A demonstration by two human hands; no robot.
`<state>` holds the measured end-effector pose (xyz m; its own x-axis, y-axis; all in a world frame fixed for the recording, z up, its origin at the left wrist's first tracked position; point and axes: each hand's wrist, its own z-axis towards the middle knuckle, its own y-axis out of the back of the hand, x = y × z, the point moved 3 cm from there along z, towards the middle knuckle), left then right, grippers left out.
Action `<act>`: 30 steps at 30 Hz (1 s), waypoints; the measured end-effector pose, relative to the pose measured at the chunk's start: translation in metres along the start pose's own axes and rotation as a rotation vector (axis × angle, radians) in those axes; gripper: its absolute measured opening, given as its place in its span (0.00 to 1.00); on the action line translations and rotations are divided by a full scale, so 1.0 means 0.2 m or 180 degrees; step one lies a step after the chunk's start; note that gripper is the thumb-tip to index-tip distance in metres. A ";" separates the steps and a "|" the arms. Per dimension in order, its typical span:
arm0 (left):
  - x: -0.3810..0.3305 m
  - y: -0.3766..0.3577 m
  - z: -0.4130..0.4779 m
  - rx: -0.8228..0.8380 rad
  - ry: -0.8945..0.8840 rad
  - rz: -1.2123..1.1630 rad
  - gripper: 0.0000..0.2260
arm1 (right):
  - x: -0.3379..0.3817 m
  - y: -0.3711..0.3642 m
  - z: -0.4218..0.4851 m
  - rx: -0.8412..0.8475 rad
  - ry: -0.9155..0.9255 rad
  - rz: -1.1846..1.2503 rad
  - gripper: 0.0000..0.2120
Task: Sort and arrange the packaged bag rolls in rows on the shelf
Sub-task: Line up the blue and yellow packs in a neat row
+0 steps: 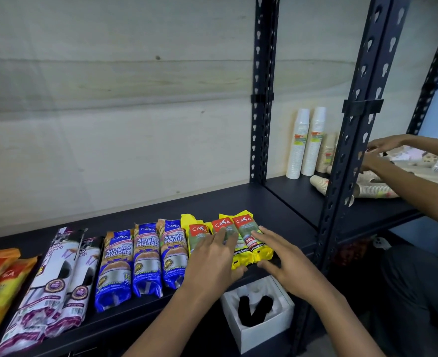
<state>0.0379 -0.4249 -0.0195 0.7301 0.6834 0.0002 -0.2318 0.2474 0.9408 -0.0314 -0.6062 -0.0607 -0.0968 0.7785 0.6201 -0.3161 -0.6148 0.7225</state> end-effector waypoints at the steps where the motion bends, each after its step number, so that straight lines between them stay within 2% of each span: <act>1: 0.01 0.01 -0.01 0.0080 -0.0020 -0.0050 0.37 | 0.02 0.00 0.00 0.0064 0.0005 -0.0002 0.35; 4: 0.07 0.04 -0.04 0.0247 0.0038 -0.0271 0.45 | 0.09 0.02 -0.03 0.0252 -0.0024 -0.0006 0.43; 7: 0.18 0.09 -0.09 0.0517 0.0140 -0.0260 0.49 | 0.18 0.04 -0.01 0.0173 0.0114 -0.0149 0.44; 12: 0.26 0.14 -0.15 0.0970 0.0092 -0.0263 0.38 | 0.21 0.02 0.08 0.0489 0.0143 -0.0317 0.42; 15: 0.25 0.13 -0.16 0.0754 0.0069 -0.0154 0.29 | 0.21 -0.01 0.11 0.0709 0.0069 -0.0342 0.39; 18: 0.23 0.11 -0.16 0.0440 0.0187 -0.0091 0.24 | 0.17 -0.04 0.11 0.0669 0.0101 -0.0405 0.35; 23: 0.16 0.07 -0.15 0.0071 0.0346 -0.0357 0.22 | 0.13 -0.04 0.10 0.0415 0.0035 -0.0301 0.32; 30: 0.15 0.04 -0.15 0.0237 0.0264 -0.0350 0.26 | 0.13 -0.03 0.09 0.0468 0.0004 -0.0374 0.35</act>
<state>0.0374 -0.3818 -0.0217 0.6922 0.7100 -0.1293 -0.1029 0.2745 0.9561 -0.0148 -0.5848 -0.0445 -0.0686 0.8462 0.5285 -0.1840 -0.5314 0.8269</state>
